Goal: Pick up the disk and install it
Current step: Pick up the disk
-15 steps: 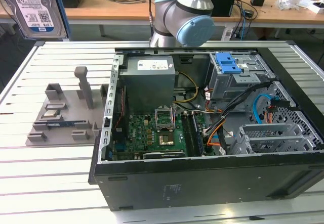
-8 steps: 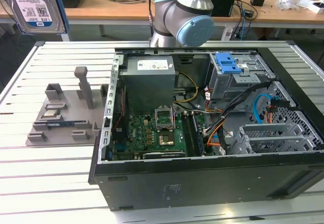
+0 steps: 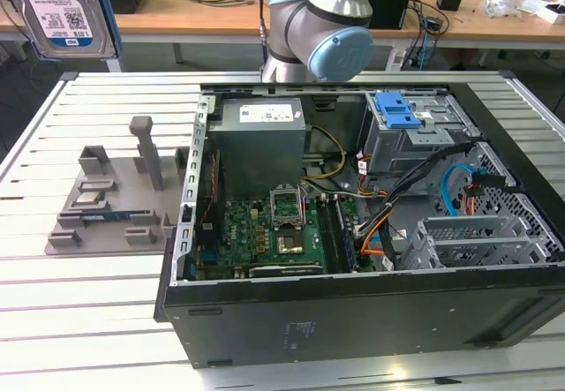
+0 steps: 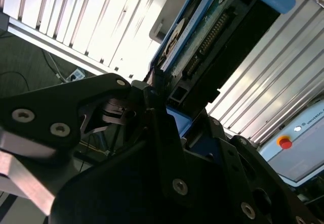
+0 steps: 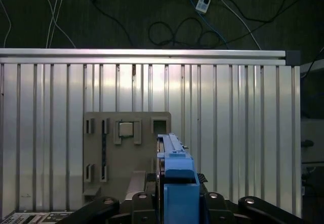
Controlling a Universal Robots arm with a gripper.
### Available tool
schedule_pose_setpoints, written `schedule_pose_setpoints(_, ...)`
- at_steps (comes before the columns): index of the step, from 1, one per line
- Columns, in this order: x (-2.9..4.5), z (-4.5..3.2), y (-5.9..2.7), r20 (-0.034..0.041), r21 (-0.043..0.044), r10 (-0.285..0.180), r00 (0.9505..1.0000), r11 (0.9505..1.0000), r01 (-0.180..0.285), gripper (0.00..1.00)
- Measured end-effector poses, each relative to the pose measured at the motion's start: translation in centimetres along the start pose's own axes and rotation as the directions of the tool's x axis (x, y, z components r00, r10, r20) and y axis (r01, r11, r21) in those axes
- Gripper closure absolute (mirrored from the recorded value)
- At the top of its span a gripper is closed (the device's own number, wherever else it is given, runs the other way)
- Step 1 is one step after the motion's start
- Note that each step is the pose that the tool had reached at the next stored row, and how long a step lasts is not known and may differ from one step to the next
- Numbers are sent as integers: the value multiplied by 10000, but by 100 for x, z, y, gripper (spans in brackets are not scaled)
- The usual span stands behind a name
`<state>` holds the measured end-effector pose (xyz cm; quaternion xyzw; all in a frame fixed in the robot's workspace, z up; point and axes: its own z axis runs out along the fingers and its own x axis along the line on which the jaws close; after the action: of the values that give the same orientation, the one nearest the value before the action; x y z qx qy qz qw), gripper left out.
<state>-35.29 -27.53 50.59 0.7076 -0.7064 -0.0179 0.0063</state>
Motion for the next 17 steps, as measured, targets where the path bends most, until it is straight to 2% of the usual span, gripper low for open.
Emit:
schedule_pose_setpoints(2, 0, -3, -113, 0, 1, 1, 10000, 10000, -1, 63)
schedule_pose_setpoints(3, 0, -7, -216, 0, 0, 1, 10000, 10000, -1, 63)
schedule_pose_setpoints(6, -1, -13, -391, 0, 0, 1, 10000, 10000, -1, 63)
schedule_pose_setpoints(10, -2, -24, -729, 0, 1, 0, 10000, 10000, 0, 63)
schedule_pose_setpoints(12, -3, -32, -942, 0, -1, 0, 10000, 10000, 0, 63)
schedule_pose_setpoints(17, -5, -41, -1191, 0, -2, 0, 10000, 10000, 0, 63)
